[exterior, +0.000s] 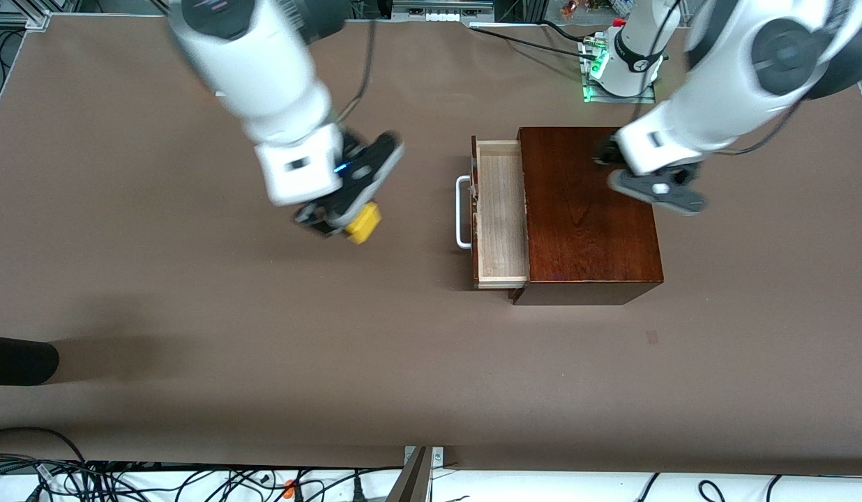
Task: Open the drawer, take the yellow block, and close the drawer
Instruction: 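Lift the block with the right gripper while the left gripper reaches the drawer, then set the block on the table with the right gripper while the left pushes drawer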
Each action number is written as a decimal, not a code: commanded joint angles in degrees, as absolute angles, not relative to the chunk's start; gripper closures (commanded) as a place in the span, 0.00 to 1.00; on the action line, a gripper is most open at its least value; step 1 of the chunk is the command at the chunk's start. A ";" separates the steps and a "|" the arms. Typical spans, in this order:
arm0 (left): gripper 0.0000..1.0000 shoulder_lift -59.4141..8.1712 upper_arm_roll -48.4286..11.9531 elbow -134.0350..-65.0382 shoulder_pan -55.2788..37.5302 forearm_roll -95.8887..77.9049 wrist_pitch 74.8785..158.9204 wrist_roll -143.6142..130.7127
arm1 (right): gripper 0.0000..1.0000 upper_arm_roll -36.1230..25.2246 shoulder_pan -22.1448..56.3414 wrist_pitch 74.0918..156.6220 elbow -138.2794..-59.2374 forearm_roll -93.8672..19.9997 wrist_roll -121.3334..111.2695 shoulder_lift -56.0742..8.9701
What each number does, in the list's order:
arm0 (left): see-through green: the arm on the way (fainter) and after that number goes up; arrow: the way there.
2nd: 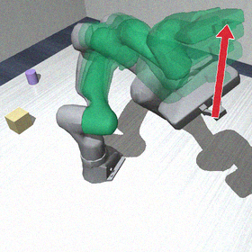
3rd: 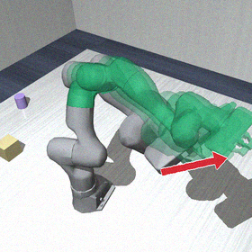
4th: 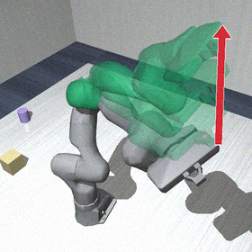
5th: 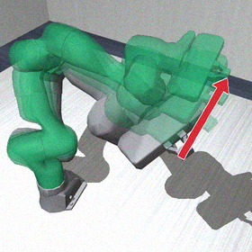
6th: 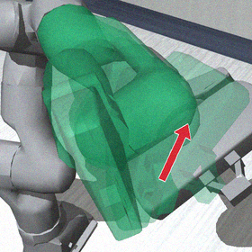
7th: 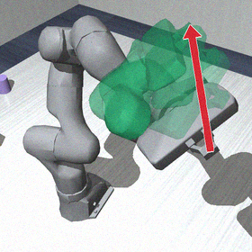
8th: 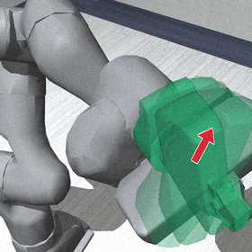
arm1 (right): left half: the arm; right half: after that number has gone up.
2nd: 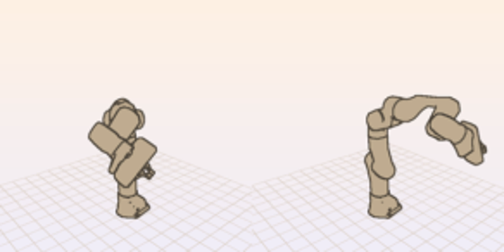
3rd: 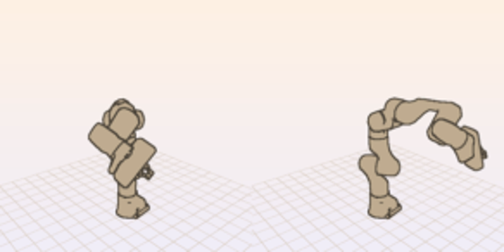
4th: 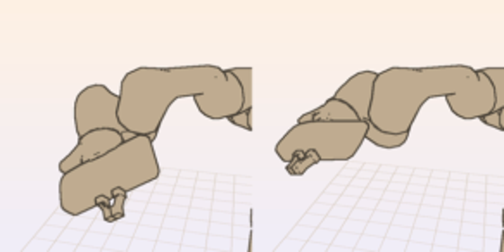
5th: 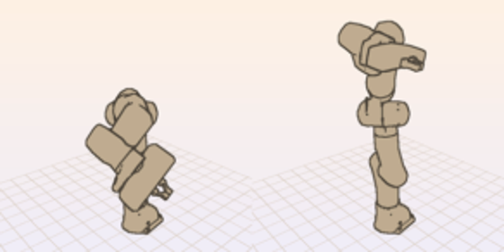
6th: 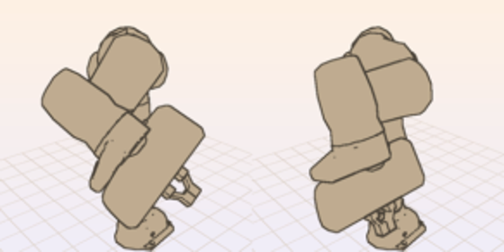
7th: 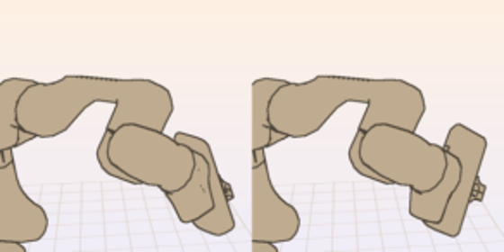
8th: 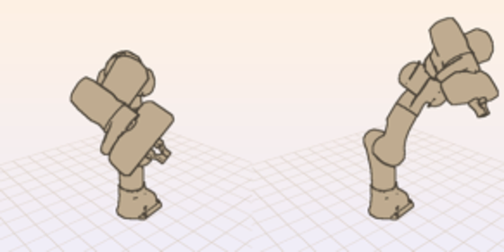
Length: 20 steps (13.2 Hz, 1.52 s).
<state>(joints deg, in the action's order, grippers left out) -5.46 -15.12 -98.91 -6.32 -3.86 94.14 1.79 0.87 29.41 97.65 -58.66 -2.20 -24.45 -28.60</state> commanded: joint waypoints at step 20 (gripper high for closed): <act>0.00 -31.11 -28.30 -99.04 -18.28 9.13 131.40 50.71 | 0.82 -7.30 13.80 140.01 -113.82 -5.62 -3.69 -28.39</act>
<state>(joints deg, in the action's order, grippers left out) -31.18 -28.52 -97.46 -18.33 6.28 131.66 49.74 -7.67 14.13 138.67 -113.06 -4.52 -4.15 -28.88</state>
